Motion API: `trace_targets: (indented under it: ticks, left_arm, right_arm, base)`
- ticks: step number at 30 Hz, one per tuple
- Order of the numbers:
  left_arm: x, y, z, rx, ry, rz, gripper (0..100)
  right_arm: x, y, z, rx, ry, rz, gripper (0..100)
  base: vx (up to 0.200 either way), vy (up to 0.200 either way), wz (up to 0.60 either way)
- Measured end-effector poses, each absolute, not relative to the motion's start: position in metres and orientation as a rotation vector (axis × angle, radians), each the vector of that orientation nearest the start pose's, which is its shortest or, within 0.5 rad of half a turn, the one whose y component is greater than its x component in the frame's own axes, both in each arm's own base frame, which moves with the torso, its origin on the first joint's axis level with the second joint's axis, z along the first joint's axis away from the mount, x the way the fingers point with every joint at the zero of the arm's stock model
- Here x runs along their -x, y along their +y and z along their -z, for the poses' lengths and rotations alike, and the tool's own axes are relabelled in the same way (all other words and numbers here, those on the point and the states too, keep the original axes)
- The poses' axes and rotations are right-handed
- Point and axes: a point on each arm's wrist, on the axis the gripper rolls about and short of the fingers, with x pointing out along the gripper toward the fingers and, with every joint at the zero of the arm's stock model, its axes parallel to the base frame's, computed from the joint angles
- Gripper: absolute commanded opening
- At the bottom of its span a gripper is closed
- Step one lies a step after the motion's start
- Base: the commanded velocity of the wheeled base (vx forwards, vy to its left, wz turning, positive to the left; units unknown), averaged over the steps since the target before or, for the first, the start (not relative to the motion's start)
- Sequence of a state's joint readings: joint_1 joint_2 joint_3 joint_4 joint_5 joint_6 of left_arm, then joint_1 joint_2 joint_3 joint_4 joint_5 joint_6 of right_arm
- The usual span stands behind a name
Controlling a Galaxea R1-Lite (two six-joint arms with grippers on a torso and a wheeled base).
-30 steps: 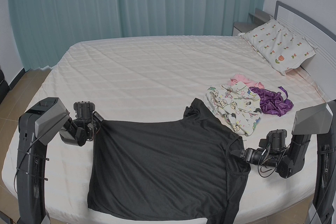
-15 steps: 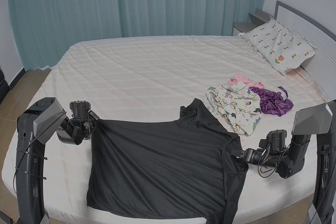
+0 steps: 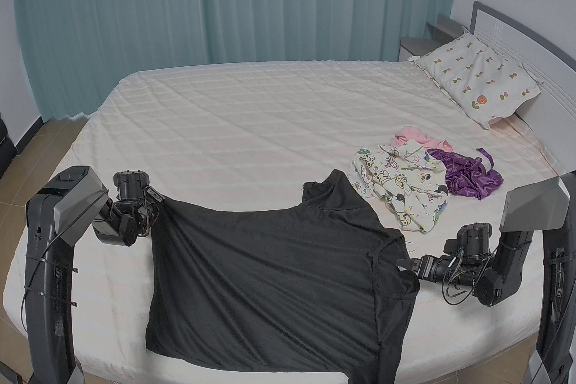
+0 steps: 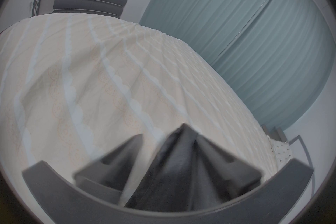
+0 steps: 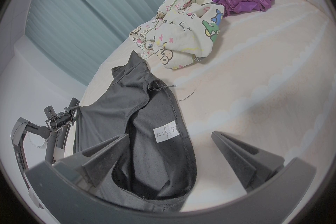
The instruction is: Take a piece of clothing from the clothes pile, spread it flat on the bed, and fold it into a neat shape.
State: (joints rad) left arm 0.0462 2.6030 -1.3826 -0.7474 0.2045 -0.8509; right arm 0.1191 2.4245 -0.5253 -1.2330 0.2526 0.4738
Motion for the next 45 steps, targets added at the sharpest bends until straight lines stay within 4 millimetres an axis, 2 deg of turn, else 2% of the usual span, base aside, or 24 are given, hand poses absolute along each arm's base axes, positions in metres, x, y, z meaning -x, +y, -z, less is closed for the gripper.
trace_targets:
  ticks: [6, 15, 18, 26, 31, 38, 45]
  left_arm:
    - [-0.474, 0.024, 0.016, 0.887, 0.300, -0.425, 100]
    - [-0.439, 0.020, -0.007, 0.950, 0.394, -0.352, 100]
    - [-0.435, 0.021, -0.012, 0.959, 0.400, -0.337, 100]
    - [-0.440, 0.031, -0.011, 0.965, 0.391, -0.348, 100]
    - [-0.432, 0.031, -0.012, 0.966, 0.408, -0.352, 100]
    - [-0.398, 0.022, -0.021, 0.959, 0.483, -0.345, 100]
    - [-0.338, 0.004, -0.013, 0.942, 0.624, -0.344, 100]
  right_arm:
    - [-0.317, 0.044, 0.055, -0.496, 0.744, -0.193, 100]
    - [-0.313, 0.046, 0.051, -0.487, 0.709, -0.214, 100]
    - [-0.310, 0.047, 0.051, -0.484, 0.703, -0.221, 100]
    - [-0.307, 0.048, 0.052, -0.483, 0.712, -0.222, 100]
    - [-0.305, 0.049, 0.051, -0.484, 0.713, -0.225, 100]
    - [-0.293, 0.057, 0.030, -0.481, 0.690, -0.263, 100]
    - [-0.276, 0.063, 0.022, -0.539, 0.714, -0.267, 100]
  base:
    - [0.000, 0.000, 0.00]
    - [0.000, 0.000, 0.00]
    - [0.000, 0.000, 0.00]
    - [0.000, 0.000, 0.00]
    - [0.000, 0.000, 0.00]
    - [-0.200, 0.000, 0.00]
    - [-0.200, 0.000, 0.00]
